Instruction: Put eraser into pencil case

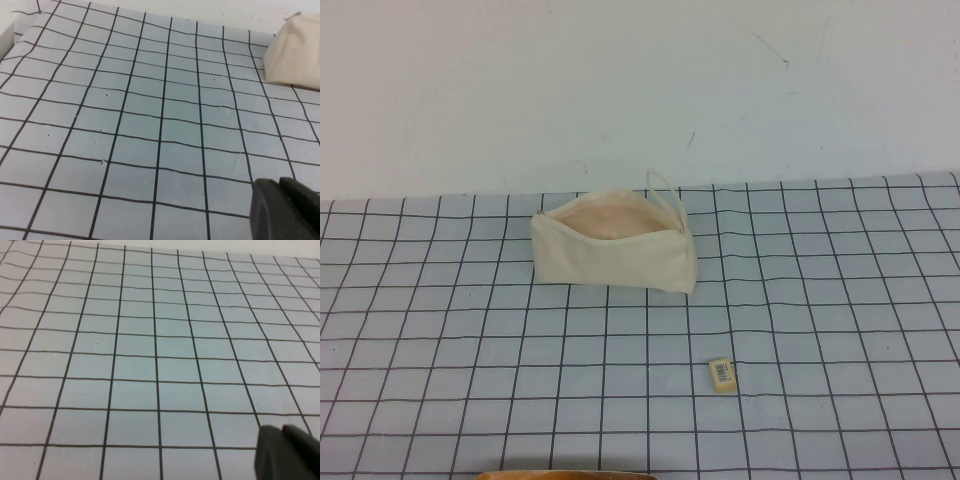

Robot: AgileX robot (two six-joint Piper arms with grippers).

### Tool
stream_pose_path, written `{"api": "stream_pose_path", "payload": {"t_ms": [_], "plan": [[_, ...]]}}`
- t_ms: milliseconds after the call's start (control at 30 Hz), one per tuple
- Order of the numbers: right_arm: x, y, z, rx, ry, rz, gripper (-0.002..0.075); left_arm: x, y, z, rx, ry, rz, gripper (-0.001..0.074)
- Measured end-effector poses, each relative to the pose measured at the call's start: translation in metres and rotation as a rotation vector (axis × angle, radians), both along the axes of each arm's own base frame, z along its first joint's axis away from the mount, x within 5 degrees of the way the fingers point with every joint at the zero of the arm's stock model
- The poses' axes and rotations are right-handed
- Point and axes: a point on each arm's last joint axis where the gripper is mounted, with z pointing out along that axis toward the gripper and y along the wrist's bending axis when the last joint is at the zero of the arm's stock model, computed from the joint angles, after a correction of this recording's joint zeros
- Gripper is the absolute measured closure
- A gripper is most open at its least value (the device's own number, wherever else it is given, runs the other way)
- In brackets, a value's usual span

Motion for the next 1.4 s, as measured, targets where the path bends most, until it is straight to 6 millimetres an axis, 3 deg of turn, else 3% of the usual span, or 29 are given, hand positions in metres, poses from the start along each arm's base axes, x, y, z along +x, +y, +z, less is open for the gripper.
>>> {"api": "stream_pose_path", "payload": {"t_ms": [1400], "plan": [[0.0000, -0.0005, 0.0000, -0.019, 0.001, 0.001, 0.0727, 0.0000, 0.0000, 0.0000, 0.000, 0.000, 0.000, 0.0737]]}}
